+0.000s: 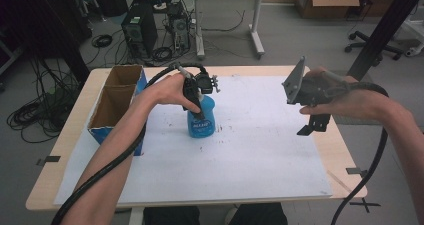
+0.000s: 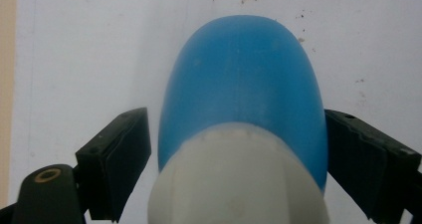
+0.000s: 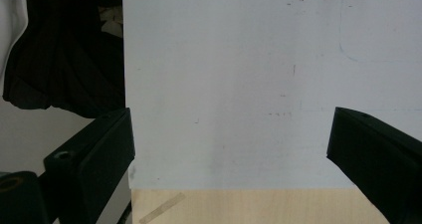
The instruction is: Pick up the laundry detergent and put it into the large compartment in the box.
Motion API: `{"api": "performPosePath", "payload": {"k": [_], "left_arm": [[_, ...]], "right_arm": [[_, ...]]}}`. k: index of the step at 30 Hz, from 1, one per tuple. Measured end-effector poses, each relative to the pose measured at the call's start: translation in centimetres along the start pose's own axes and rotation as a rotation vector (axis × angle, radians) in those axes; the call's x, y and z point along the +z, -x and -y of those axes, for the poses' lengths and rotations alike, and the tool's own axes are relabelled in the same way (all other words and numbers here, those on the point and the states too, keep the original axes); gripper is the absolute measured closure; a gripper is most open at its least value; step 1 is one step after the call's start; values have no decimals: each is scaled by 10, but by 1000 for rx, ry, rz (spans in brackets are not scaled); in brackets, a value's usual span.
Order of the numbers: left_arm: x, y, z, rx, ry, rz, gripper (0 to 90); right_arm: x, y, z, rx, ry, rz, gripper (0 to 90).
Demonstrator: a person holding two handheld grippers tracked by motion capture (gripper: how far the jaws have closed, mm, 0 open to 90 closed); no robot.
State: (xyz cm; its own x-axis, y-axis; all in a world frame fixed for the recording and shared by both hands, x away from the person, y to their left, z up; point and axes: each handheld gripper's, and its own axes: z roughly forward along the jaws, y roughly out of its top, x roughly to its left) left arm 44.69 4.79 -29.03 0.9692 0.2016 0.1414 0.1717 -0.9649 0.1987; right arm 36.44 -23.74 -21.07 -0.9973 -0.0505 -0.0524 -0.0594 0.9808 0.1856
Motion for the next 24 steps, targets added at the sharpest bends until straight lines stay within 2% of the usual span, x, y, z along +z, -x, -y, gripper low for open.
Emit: {"api": "performPosePath", "payload": {"k": [12,24], "left_arm": [[-3,-1,-2,3,0,-11,211],[-2,-1,-1,8,-6,6,269]], "right_arm": [[1,0,1,0,-2,3,47],[1,0,1,0,-3,5,47]]}}
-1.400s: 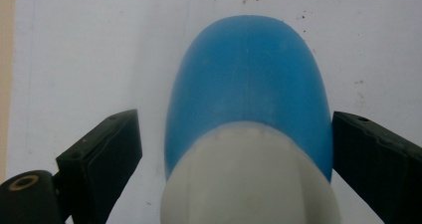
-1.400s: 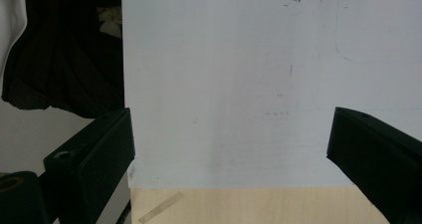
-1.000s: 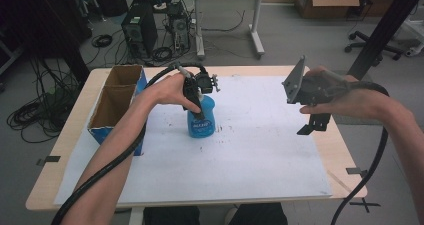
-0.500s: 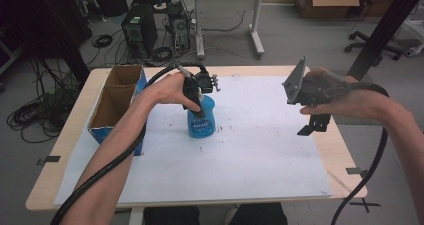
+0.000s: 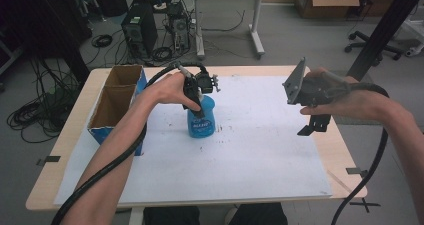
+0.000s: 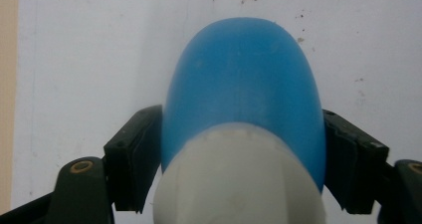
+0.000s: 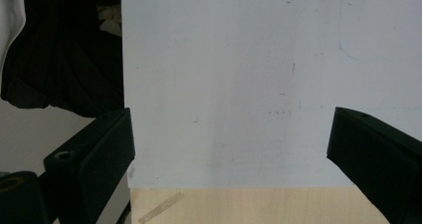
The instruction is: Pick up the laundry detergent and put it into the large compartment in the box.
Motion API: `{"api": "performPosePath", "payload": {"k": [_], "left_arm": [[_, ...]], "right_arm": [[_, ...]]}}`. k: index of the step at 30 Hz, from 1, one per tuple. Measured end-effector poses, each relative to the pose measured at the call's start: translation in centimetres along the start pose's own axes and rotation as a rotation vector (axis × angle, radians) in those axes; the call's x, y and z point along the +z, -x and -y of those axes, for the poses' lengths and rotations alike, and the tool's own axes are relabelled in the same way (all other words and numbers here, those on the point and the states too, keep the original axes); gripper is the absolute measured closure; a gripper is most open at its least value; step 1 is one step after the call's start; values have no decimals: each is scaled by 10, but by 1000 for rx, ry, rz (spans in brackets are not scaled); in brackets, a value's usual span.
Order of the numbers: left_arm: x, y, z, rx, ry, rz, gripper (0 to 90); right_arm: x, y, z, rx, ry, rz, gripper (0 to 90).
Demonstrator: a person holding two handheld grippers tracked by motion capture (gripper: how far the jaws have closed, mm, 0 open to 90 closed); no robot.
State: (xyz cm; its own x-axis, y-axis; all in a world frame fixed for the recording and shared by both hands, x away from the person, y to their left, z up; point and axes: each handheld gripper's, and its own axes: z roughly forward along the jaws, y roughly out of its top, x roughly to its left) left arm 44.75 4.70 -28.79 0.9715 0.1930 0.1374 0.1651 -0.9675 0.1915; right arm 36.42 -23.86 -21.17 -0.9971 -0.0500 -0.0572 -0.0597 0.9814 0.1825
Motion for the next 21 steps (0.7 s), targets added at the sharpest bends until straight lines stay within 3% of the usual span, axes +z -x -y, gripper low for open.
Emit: {"api": "performPosePath", "payload": {"k": [14,21], "left_arm": [[1,0,-1,7,-6,8,322],[0,-1,-1,-12,0,13,362]], "right_arm": [[0,-1,0,-1,-2,1,47],[1,-1,0,-3,-1,3,47]]}}
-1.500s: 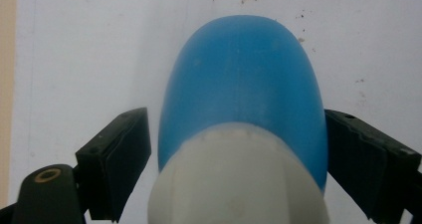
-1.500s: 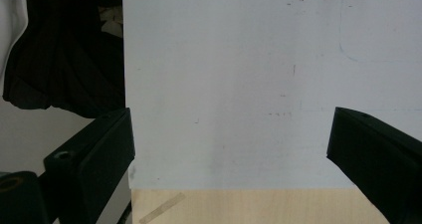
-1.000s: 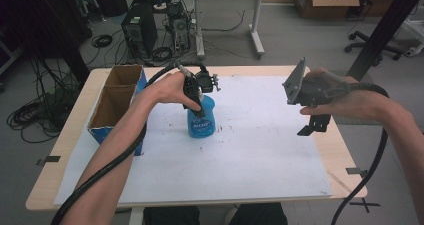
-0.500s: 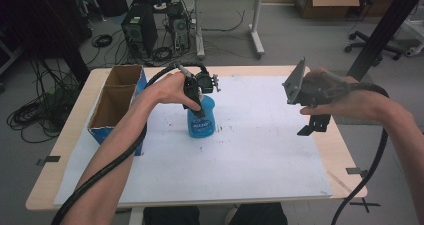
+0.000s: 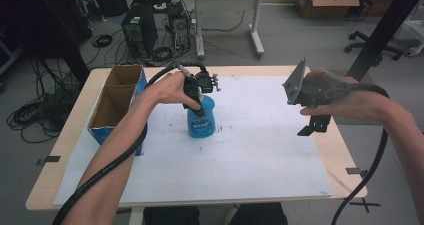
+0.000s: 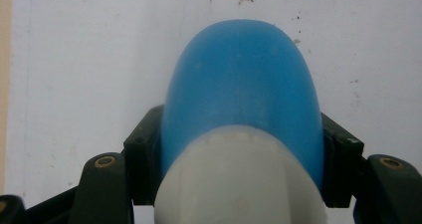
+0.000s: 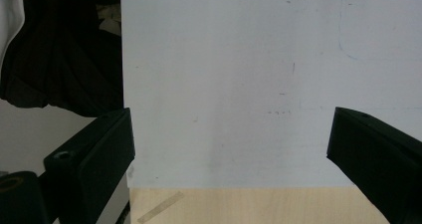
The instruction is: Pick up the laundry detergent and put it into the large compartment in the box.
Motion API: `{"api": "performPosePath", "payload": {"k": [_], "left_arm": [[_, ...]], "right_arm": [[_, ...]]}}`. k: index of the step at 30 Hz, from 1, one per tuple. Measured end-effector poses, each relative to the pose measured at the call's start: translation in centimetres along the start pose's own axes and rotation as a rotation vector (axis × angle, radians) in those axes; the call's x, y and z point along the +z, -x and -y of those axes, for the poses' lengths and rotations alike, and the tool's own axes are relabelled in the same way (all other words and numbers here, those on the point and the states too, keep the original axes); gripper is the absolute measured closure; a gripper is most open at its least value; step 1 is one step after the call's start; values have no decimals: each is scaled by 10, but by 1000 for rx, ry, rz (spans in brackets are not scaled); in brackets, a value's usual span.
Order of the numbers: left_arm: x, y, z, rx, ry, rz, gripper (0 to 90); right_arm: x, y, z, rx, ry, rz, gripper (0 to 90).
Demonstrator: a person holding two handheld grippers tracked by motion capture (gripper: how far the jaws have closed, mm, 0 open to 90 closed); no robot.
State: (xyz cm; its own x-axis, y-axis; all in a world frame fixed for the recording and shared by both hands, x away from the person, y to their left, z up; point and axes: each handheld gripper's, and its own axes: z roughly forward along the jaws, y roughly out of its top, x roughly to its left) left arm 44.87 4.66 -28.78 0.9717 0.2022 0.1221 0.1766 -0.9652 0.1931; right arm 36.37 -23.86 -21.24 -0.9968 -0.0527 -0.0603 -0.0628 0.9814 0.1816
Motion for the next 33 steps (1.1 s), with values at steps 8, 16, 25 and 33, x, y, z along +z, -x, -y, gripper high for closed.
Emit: {"api": "performPosePath", "payload": {"k": [8,16,25,33], "left_arm": [[0,-3,0,-16,1,19,376],[-1,-3,1,-30,10,18,379],[-1,-3,0,-58,-4,13,380],[-17,-3,-3,-124,-30,-22,380]], "right_arm": [[0,0,0,0,-3,-2,47],[0,0,1,1,-2,0,47],[0,-1,0,-2,-1,1,47],[-1,-3,0,-9,-1,7,47]]}}
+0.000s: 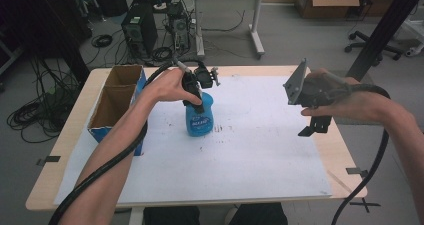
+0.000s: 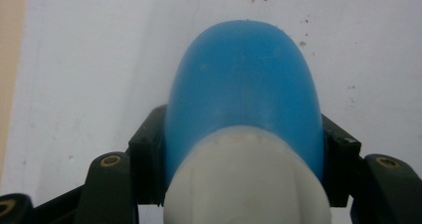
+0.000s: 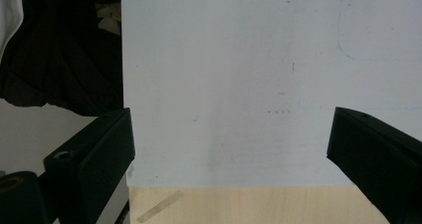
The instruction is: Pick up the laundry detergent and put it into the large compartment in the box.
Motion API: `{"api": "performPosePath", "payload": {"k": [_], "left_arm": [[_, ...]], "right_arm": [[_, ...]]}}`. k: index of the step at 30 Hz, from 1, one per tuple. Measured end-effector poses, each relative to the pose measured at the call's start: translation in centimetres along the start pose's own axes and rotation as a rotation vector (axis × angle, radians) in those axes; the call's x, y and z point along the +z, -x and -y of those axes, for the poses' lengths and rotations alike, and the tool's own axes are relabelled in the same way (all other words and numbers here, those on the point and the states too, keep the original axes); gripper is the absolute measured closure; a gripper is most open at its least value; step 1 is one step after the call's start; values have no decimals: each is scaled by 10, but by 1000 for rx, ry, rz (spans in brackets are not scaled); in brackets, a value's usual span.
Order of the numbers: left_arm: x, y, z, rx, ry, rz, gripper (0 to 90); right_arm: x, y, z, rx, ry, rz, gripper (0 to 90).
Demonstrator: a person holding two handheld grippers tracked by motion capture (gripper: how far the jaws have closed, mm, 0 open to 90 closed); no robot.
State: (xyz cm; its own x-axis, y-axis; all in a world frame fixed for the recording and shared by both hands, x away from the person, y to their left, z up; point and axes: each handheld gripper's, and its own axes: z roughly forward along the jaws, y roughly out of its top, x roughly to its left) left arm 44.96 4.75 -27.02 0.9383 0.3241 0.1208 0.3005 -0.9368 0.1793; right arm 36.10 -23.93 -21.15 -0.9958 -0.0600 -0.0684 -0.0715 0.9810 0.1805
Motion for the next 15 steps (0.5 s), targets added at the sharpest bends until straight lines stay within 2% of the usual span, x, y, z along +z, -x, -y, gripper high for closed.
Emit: {"api": "performPosePath", "payload": {"k": [1,2,5,8,10,11,12,15], "left_arm": [[-9,-1,-1,-17,-16,-10,380],[-9,-1,-1,-17,-16,-10,380],[-22,-4,-1,-81,-19,-15,380],[-38,-6,0,-140,-25,-42,381],[-56,-9,2,-175,-31,-69,381],[-62,-11,3,-194,-32,-72,381],[-62,-11,3,-194,-32,-72,381],[-84,-15,8,-247,-25,-81,381]], "right_arm": [[0,0,0,-1,1,1,47],[0,0,0,-1,1,1,47],[-1,-1,-1,-4,4,3,47],[-1,-1,-2,-10,5,5,47],[-1,-1,-3,-13,6,7,47],[-1,-1,-4,-14,7,8,47],[-1,-1,-4,-14,7,8,47],[-2,-1,-5,-18,12,10,47]]}}
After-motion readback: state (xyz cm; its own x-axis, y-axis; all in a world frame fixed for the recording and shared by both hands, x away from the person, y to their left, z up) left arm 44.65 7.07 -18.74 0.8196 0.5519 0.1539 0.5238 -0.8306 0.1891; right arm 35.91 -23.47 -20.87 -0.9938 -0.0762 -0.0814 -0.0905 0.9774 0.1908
